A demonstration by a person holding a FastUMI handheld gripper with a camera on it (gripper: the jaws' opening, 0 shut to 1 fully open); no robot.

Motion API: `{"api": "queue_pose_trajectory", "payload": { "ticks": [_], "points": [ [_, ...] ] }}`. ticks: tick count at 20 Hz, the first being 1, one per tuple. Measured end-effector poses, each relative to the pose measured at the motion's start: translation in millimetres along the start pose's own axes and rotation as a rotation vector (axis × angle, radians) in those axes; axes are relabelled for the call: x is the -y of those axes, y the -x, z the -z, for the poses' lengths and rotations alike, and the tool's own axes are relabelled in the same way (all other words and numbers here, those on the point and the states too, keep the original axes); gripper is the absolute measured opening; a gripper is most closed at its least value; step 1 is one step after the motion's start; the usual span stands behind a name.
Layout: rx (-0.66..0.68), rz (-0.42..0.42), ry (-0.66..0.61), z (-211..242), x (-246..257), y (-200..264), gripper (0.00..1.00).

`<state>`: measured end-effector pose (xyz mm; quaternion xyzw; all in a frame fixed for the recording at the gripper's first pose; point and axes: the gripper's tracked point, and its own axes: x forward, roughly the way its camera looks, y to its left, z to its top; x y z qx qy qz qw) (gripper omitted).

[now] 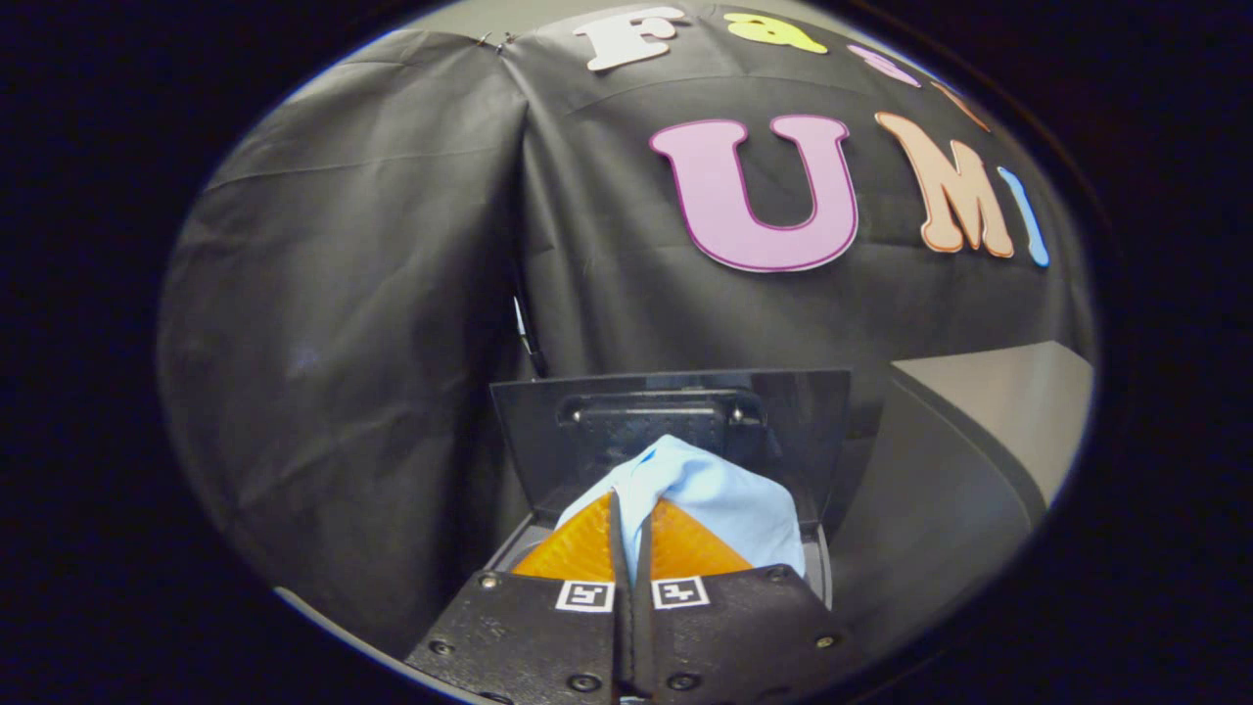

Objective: Put the clothes into the washing machine and then close the washing machine lid.

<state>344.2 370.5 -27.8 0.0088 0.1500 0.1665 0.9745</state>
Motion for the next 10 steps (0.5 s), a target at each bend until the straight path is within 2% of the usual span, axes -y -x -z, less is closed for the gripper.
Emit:
{"api": "queue_pose_trajectory", "payload": {
  "ticks": [5,10],
  "points": [
    [-0.081,-0.002,-0.018,59.5,0.6,-23.2,0.00],
    [-0.137,-0.001,-0.010,99.2,2.8,-39.5,0.00]
  ]
}}
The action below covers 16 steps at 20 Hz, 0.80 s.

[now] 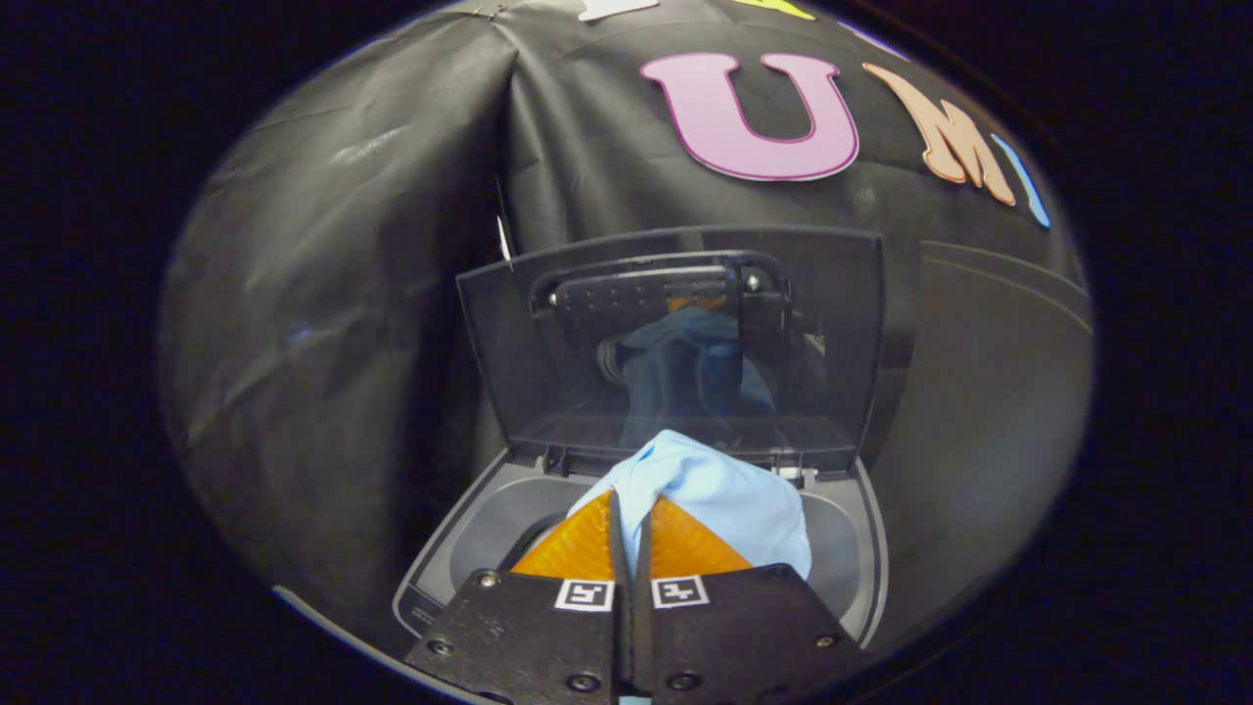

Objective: Put the clothes into the washing machine and then close the washing machine lid.

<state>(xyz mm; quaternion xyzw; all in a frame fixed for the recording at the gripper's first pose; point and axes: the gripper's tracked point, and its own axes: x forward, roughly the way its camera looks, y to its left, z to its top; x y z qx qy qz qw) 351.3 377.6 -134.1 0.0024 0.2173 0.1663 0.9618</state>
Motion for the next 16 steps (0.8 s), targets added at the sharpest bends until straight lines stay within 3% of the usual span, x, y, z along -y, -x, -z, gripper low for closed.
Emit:
{"api": "queue_pose_trajectory", "payload": {
  "ticks": [9,16],
  "points": [
    [-0.168,-0.054,-0.005,67.7,-9.8,-31.3,0.00],
    [-0.278,-0.038,-0.074,81.0,-10.5,-33.0,0.01]
  ]
}}
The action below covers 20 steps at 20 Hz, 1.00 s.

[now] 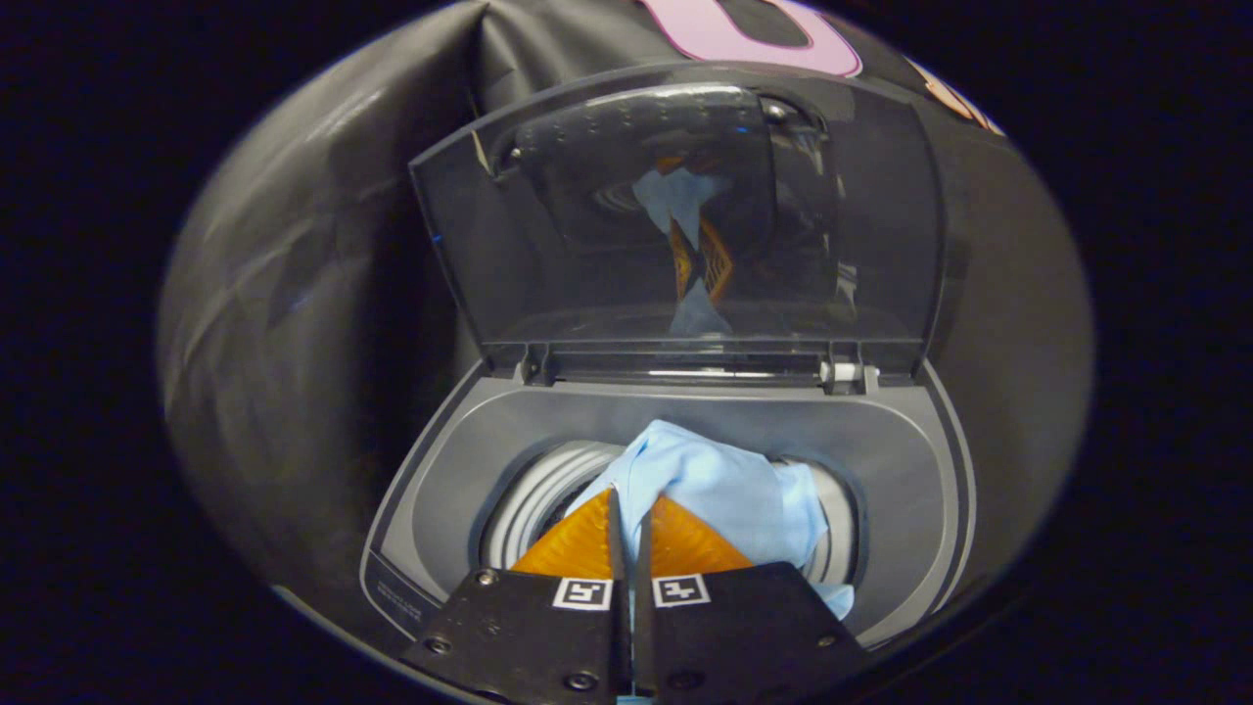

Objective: Put the clothes into the washing machine and then close the washing machine lid.

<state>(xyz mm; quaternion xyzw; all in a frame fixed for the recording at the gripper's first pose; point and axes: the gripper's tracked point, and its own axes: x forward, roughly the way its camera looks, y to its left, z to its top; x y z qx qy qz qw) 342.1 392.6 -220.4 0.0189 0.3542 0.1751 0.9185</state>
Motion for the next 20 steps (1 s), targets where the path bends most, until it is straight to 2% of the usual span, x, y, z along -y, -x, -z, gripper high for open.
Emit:
{"api": "queue_pose_trajectory", "payload": {
  "ticks": [2,5,6,12,15,20],
  "points": [
    [-0.033,0.024,-0.022,2.7,3.5,-0.6,0.04],
    [-0.059,0.033,0.012,7.3,3.2,-2.1,0.07],
    [-0.063,0.031,0.035,8.0,3.8,-0.9,0.11],
    [-0.005,0.130,0.122,-9.6,24.1,9.6,0.69],
    [0.029,0.146,0.135,-22.5,21.5,20.9,0.98],
    [0.094,0.144,0.127,-47.4,5.8,36.2,0.99]
  ]
}}
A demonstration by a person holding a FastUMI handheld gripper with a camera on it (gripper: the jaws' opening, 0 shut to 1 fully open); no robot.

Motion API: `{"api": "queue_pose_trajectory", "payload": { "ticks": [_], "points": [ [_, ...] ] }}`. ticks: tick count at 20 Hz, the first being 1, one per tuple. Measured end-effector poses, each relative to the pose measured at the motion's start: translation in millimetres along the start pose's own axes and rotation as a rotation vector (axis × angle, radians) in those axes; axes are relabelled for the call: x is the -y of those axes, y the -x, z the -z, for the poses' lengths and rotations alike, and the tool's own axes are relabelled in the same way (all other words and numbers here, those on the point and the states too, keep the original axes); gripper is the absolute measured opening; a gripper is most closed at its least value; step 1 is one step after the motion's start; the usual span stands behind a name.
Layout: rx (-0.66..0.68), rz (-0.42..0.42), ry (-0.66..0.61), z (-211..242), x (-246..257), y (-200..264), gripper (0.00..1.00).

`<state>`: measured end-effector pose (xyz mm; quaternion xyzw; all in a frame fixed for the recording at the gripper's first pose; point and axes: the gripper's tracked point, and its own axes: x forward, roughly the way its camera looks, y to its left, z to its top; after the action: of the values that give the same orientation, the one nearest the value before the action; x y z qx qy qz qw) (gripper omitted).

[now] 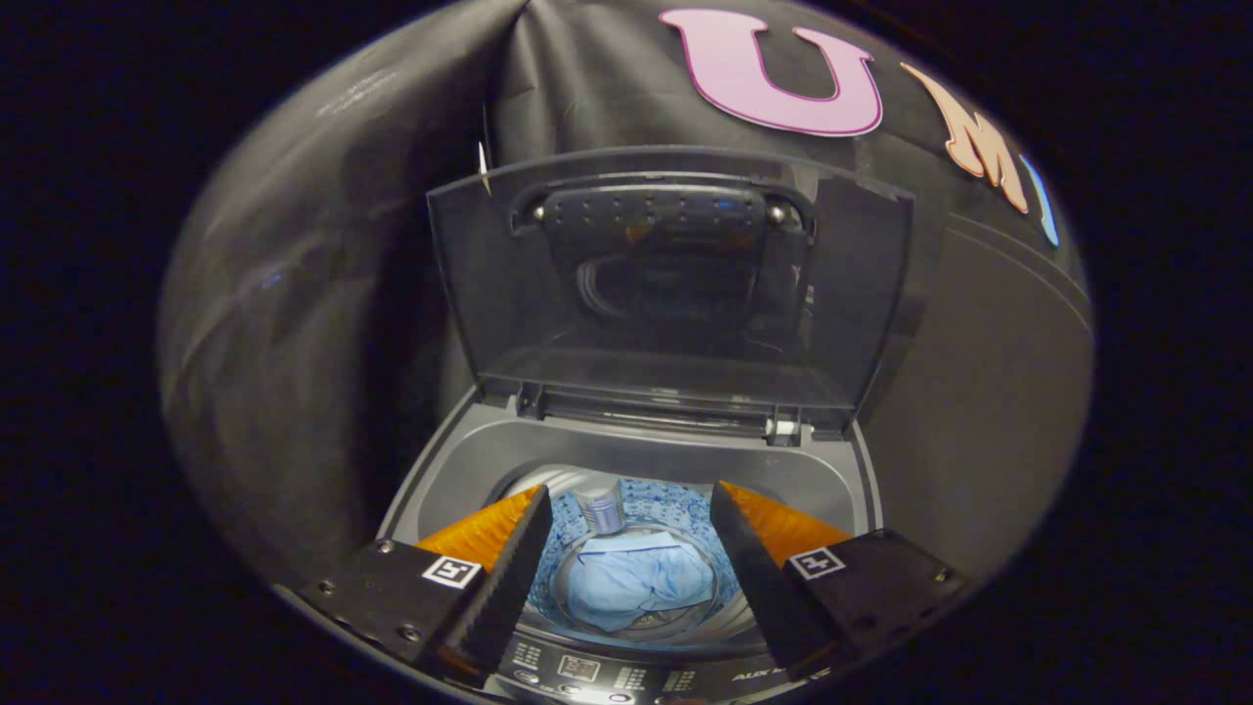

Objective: Put the clothes into the washing machine and then close the washing machine lid.

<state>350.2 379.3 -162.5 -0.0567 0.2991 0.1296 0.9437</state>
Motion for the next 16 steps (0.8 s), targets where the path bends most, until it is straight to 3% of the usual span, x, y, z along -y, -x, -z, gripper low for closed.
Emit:
{"api": "queue_pose_trajectory", "payload": {
  "ticks": [7,16],
  "points": [
    [0.217,0.074,0.000,-76.0,9.0,19.5,0.98],
    [0.584,0.185,0.038,-211.0,36.1,55.4,0.96]
  ]
}}
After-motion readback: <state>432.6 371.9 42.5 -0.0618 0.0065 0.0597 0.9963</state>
